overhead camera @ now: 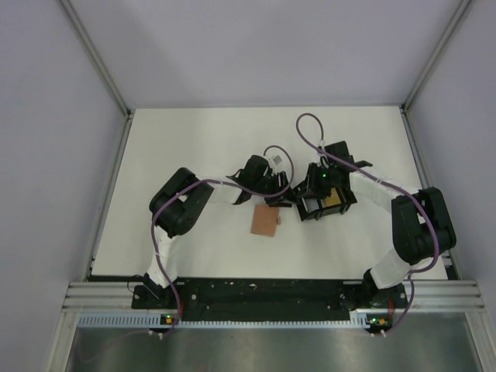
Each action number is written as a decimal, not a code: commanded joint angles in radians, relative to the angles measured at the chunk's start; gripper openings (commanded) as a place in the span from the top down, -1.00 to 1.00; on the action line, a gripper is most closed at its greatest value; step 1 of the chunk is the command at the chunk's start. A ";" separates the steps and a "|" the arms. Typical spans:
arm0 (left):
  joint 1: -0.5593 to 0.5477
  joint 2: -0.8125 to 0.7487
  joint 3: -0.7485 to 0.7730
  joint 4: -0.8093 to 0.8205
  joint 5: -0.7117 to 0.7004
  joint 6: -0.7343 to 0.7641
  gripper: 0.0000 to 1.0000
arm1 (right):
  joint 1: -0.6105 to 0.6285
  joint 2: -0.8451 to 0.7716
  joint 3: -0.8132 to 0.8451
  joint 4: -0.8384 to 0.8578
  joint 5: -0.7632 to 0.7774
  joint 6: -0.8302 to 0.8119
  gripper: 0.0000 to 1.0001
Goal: Put the credit cards into the card holder
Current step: Pick up the credit card from the storage box.
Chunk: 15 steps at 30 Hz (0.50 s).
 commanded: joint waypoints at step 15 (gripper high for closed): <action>-0.017 -0.012 0.030 0.034 0.003 0.012 -0.03 | 0.006 -0.078 0.018 0.032 -0.071 0.006 0.61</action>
